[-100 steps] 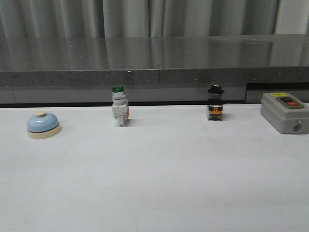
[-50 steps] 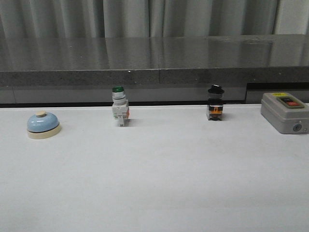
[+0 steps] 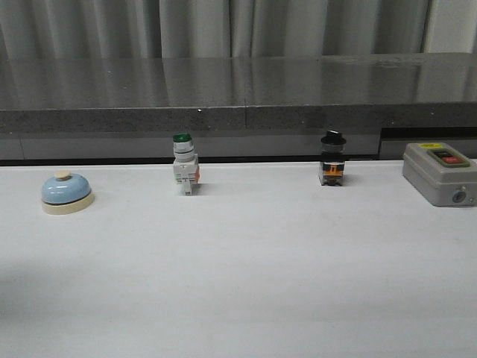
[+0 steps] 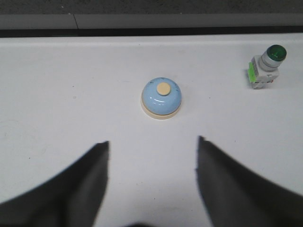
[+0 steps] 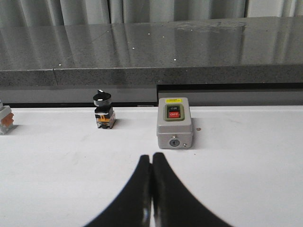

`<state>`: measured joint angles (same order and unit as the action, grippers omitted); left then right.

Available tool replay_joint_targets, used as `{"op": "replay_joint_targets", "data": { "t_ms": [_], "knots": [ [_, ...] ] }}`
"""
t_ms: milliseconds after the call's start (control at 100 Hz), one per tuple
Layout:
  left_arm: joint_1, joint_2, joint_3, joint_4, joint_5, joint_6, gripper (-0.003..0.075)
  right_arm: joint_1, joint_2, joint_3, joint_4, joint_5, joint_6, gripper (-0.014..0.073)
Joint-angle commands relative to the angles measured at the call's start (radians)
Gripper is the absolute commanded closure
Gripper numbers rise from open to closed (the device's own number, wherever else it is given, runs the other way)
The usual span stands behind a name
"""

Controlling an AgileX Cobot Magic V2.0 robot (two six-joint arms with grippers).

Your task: Place and press bell with both arms

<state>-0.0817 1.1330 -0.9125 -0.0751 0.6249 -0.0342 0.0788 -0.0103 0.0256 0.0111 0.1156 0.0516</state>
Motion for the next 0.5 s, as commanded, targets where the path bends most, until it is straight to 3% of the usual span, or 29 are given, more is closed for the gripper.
{"op": "replay_joint_targets", "data": {
  "t_ms": [0,130,490],
  "knots": [
    [-0.004,-0.014,-0.035,-0.011,-0.057,-0.006,0.0007,-0.006,-0.019,-0.014,-0.011,-0.084,-0.002,0.0654],
    [-0.004,-0.014,-0.035,-0.011,-0.060,-0.005,0.0089,-0.006,-0.019,-0.014,-0.011,-0.084,-0.002,0.0654],
    [-0.053,0.207,-0.199,-0.009,-0.050,0.001,0.0092,-0.006,-0.019,-0.014,-0.011,-0.083,-0.002,0.0654]
  ]
}}
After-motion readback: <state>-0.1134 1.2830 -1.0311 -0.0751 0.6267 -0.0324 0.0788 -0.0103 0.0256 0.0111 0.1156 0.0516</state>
